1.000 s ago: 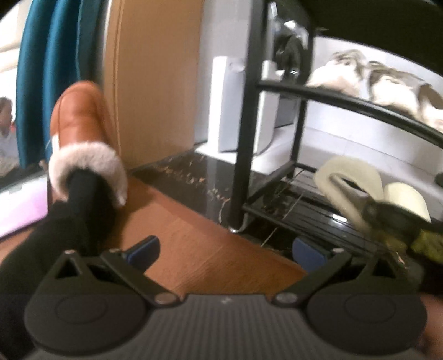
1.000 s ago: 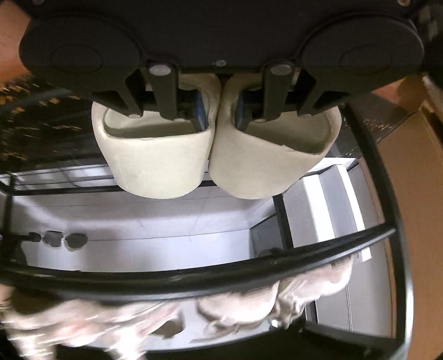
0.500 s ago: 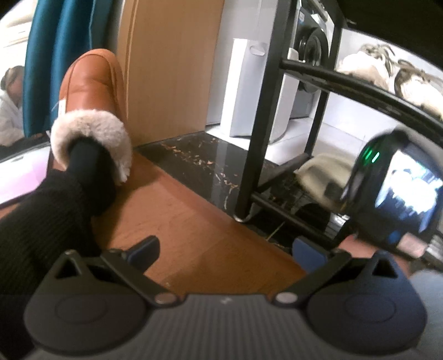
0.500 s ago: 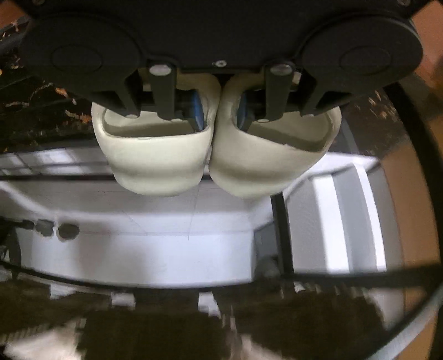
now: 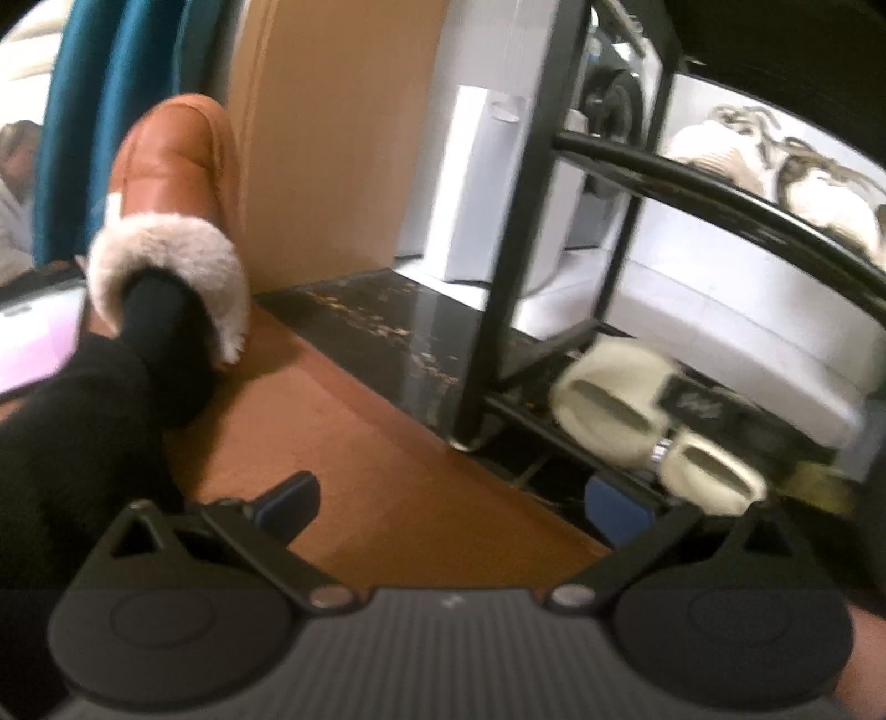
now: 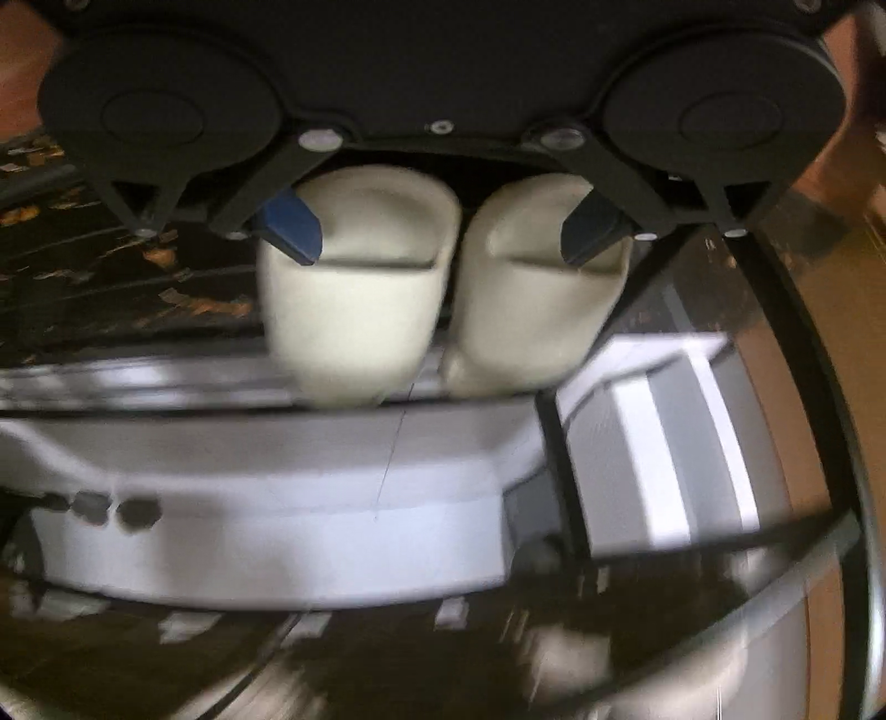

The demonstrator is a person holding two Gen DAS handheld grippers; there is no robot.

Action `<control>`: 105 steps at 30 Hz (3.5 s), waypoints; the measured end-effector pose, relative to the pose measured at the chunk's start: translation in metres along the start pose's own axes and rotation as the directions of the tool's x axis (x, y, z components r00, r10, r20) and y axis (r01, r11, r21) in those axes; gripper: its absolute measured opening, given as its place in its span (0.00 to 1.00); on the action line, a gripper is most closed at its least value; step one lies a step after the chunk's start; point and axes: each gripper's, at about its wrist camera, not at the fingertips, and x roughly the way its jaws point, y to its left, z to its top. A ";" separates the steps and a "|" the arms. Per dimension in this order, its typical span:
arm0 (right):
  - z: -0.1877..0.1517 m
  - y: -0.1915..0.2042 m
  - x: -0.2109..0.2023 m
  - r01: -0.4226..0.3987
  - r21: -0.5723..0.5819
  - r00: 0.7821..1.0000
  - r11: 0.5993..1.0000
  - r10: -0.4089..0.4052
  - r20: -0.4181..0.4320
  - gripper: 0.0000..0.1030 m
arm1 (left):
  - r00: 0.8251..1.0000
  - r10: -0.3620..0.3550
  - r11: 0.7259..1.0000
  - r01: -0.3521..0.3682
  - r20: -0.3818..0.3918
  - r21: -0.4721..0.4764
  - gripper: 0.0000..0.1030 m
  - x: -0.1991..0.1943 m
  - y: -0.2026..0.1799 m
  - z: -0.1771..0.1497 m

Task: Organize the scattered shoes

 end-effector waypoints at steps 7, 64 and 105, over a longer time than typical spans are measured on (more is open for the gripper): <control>0.009 -0.060 -0.122 0.149 -0.030 0.970 0.988 -0.140 0.198 0.96 | 0.991 -0.126 0.986 0.121 0.034 0.117 0.99 -0.039 -0.019 -0.013; 0.011 -0.347 -0.440 0.547 0.489 0.677 0.680 -0.702 0.219 1.00 | 0.597 -0.515 0.630 0.750 -0.615 0.200 0.99 -0.137 -0.264 -0.163; 0.018 -0.370 -0.417 0.542 0.489 0.745 0.683 -0.660 0.097 1.00 | 0.265 -0.582 0.675 0.685 -0.769 -0.275 0.67 -0.082 -0.314 -0.213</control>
